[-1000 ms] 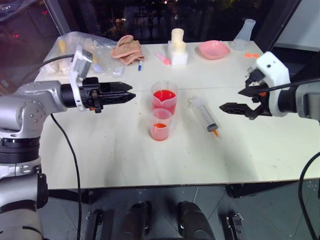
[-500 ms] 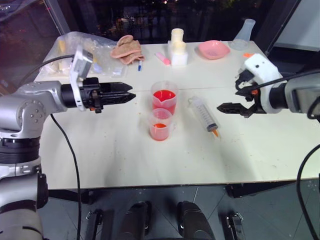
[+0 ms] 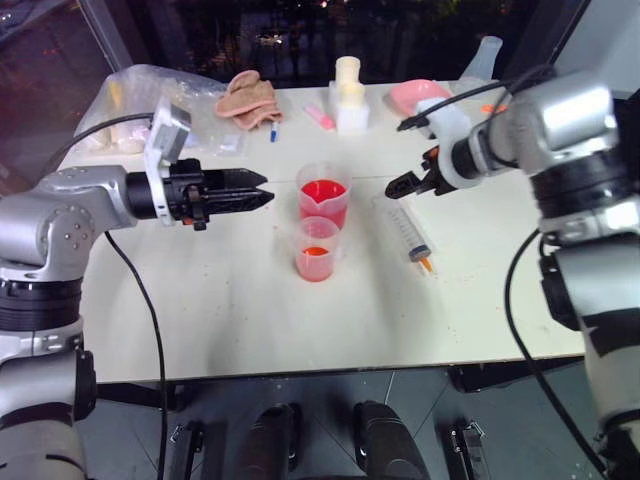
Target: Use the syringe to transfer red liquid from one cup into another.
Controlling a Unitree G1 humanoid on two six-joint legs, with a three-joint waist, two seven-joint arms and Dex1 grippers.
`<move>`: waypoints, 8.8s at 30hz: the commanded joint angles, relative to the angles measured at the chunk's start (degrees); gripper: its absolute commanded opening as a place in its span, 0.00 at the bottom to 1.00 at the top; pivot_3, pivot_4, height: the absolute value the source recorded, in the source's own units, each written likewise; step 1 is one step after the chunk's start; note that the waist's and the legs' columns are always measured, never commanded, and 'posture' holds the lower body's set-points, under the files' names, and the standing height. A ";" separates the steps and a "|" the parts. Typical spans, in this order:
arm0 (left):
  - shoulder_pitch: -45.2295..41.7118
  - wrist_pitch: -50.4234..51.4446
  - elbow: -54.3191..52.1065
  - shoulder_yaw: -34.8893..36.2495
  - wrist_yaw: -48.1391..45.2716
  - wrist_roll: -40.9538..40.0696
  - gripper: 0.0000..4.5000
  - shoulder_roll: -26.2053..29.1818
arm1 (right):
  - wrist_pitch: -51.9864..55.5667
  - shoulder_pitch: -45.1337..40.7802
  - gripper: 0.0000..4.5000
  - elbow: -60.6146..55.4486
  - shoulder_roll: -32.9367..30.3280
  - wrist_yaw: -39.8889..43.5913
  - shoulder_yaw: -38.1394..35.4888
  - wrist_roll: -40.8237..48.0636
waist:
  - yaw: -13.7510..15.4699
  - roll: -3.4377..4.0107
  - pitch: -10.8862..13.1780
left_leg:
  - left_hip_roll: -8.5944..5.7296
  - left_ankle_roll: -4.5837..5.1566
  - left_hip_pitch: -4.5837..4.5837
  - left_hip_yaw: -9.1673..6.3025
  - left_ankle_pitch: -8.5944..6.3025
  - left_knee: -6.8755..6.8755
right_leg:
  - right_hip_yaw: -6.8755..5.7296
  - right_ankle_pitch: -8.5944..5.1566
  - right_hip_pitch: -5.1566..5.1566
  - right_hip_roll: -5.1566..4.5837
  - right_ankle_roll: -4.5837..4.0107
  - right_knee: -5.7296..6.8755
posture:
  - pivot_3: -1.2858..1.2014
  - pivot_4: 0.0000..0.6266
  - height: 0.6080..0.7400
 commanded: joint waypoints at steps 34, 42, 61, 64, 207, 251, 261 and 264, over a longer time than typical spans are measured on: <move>1.83 -0.33 -4.79 2.15 3.06 -1.12 0.48 2.89 | -28.05 -2.85 0.30 35.86 16.55 4.30 -7.12 -27.92 | -0.75 0.01 0.00 | 0.02 -0.28 0.04 -0.06 0.15 -0.05 | 0.02 0.05 -0.08 0.22 -0.02 0.10 | 0.52 0.24 1.00; -2.26 -2.83 0.71 2.01 1.22 1.23 0.48 3.46 | -31.81 -3.70 0.30 15.61 7.17 -2.20 -16.75 -25.16 | -0.58 0.03 0.01 | -0.01 -0.28 -0.02 -0.05 0.15 -0.04 | 0.01 0.05 -0.11 0.20 -0.01 0.06 | 0.52 0.24 1.00; -18.37 -11.19 16.98 -4.97 -11.00 10.90 0.48 3.54 | -62.13 4.11 0.30 -12.84 32.91 -28.23 -40.90 -5.51 | -1.18 0.01 0.00 | 0.14 -0.29 0.04 -0.07 0.16 -0.12 | 0.02 0.14 -0.20 0.30 -0.14 0.30 | 0.52 0.24 1.00; -19.49 -10.60 17.59 -4.63 -11.50 11.20 0.48 3.81 | -72.67 9.83 0.30 -14.13 34.69 -26.33 -34.02 -11.12 | -1.59 0.01 0.00 | 0.13 -0.29 0.04 -0.08 0.16 -0.11 | 0.02 0.14 -0.21 0.33 -0.14 0.31 | 0.52 0.24 1.00; -46.16 -26.15 57.26 1.89 -10.46 24.58 0.01 -17.96 | -97.86 33.94 0.30 3.59 43.22 -25.61 -18.20 -21.18 | -2.13 0.00 0.00 | 0.12 -0.42 0.12 -0.14 0.25 0.02 | 0.02 0.13 -0.31 0.49 -0.12 0.84 | 0.52 0.24 1.00; -30.34 -23.77 48.07 2.05 -9.03 25.89 0.56 -5.81 | -79.98 27.80 0.30 -23.74 40.43 -24.47 -21.36 -15.12 | -1.96 0.00 0.00 | 0.11 -0.43 0.11 -0.20 0.26 0.04 | 0.00 0.13 -0.30 0.45 -0.13 0.87 | 0.52 0.24 1.00; -31.02 -24.75 49.41 1.34 -8.75 26.08 0.56 -8.86 | -55.78 29.60 0.30 -44.49 37.84 -21.11 -21.78 -5.22 | -2.08 -0.01 -0.01 | 0.12 -0.42 0.12 -0.20 0.25 0.03 | 0.00 0.13 -0.31 0.45 -0.12 0.88 | 0.52 0.24 1.00; -32.23 -25.47 50.82 0.34 -9.60 26.74 0.56 -10.21 | -46.68 31.52 0.30 -52.92 36.08 -18.41 -22.70 1.94 | -1.95 -0.01 -0.01 | 0.13 -0.41 0.10 -0.21 0.25 0.04 | -0.02 0.13 -0.31 0.44 -0.13 0.88 | 0.52 0.24 1.00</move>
